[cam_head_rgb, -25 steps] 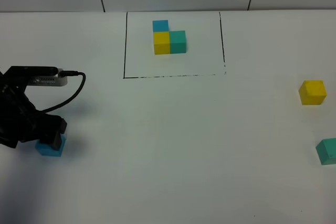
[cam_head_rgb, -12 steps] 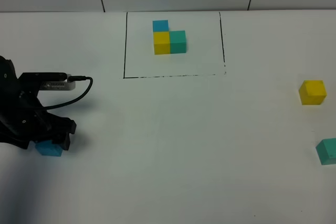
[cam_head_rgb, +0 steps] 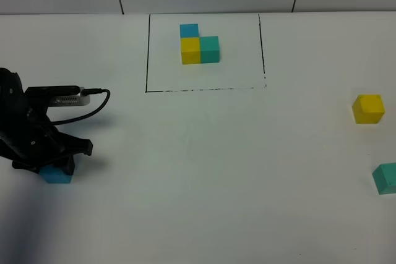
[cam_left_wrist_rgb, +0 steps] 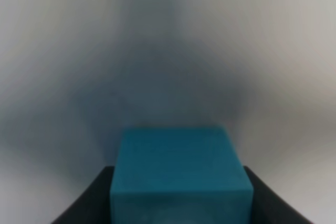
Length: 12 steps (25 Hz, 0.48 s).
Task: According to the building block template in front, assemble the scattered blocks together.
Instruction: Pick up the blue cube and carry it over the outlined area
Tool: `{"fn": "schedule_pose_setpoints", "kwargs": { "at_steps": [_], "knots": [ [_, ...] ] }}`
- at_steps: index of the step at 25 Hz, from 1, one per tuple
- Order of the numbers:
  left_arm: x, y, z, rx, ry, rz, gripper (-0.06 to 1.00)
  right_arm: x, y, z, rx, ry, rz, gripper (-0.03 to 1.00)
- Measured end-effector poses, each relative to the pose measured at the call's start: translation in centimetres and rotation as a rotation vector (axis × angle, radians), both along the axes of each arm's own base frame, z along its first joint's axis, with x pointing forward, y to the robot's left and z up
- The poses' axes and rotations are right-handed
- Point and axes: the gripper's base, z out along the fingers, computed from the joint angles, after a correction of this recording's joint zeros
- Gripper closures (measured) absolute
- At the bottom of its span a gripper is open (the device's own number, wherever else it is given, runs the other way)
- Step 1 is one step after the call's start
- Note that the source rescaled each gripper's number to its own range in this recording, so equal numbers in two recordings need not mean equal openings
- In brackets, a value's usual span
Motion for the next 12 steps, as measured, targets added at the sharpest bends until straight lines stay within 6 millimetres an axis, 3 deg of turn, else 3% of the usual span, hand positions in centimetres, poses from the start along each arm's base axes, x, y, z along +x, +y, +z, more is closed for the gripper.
{"fn": "schedule_pose_setpoints", "kwargs": {
  "at_steps": [4,12],
  "knots": [
    [1.4,-2.7,1.9,-0.018,-0.024,-0.113,0.94,0.0,0.0,0.0,0.000,0.000,0.000,0.34],
    [5.6,-13.4,8.4,0.106,-0.229,-0.825,0.94,0.0,0.0,0.0,0.000,0.000,0.000,0.34]
  ]
}}
